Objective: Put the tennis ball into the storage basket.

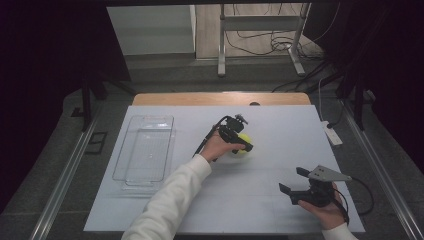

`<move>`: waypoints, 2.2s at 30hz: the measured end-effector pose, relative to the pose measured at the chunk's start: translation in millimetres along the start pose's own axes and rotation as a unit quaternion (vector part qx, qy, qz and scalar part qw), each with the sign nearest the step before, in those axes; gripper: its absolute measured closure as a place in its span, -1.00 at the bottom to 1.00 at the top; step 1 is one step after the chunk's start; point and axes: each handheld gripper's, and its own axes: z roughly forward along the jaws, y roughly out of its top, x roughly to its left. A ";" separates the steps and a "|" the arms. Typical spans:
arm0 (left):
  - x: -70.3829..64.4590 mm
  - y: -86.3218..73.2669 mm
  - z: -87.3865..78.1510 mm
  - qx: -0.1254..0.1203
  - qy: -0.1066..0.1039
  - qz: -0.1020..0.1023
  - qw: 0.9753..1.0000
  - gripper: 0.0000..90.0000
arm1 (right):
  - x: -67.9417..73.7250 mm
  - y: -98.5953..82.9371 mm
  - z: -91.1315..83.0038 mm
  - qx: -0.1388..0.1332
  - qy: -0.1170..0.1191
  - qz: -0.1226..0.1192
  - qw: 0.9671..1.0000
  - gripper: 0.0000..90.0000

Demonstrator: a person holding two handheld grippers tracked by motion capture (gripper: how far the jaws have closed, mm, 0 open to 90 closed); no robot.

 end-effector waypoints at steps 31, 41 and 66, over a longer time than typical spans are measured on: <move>-4.5 -3.3 -13.7 -0.016 0.012 0.011 1.000 -0.41 | -0.2 -0.1 -0.9 -0.001 -0.003 -0.001 1.000 -0.78; -6.7 -11.2 -27.7 -0.030 0.016 0.020 0.999 -0.41 | 0.0 0.0 -0.8 0.000 -0.005 -0.002 1.000 -0.78; -4.5 -40.8 -58.8 -0.052 0.014 0.027 0.998 -0.41 | 0.9 0.0 0.2 0.003 -0.006 -0.001 1.000 -0.78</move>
